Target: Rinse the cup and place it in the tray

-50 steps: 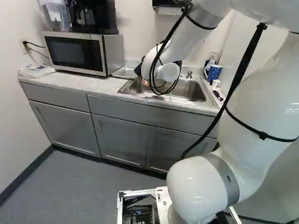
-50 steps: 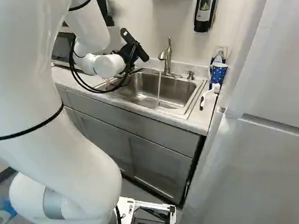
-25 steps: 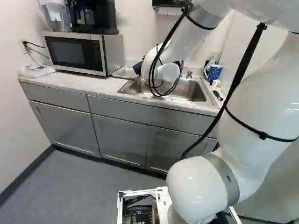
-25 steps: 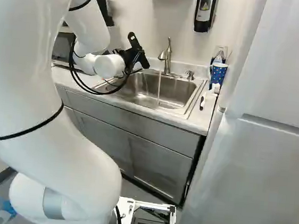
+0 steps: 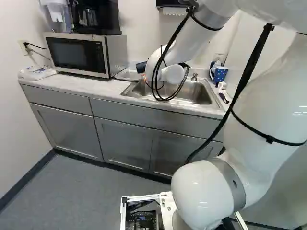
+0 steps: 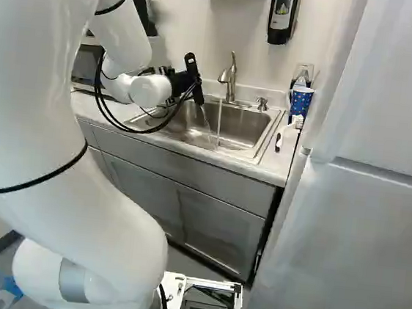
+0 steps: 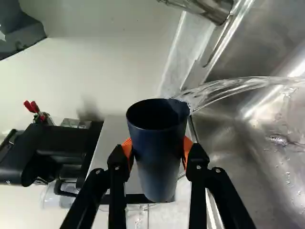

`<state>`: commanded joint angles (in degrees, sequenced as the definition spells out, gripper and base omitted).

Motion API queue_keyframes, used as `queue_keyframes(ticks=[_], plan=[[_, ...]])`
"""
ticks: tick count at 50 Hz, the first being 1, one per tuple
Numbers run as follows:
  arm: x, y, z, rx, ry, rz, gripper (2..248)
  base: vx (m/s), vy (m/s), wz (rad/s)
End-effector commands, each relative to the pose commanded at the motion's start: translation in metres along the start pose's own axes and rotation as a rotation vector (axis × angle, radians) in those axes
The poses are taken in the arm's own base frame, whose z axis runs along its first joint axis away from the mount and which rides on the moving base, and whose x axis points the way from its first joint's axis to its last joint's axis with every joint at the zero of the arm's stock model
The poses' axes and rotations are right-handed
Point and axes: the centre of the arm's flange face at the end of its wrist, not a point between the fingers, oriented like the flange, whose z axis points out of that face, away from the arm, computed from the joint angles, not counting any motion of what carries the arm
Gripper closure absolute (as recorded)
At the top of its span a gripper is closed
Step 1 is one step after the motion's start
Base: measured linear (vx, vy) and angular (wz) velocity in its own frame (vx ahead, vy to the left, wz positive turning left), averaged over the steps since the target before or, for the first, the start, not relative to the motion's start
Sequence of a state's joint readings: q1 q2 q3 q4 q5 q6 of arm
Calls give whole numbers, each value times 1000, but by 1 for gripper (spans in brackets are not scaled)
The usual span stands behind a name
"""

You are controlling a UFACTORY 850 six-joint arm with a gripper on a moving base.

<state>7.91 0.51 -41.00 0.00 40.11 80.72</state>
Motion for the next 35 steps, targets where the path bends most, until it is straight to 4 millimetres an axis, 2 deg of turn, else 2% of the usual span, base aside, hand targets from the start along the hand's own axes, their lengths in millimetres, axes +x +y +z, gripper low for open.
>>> queue_keyframes(ticks=[35], plan=[[0, 0, 0, 0, 0, 368, 129, 0, 0, 0]])
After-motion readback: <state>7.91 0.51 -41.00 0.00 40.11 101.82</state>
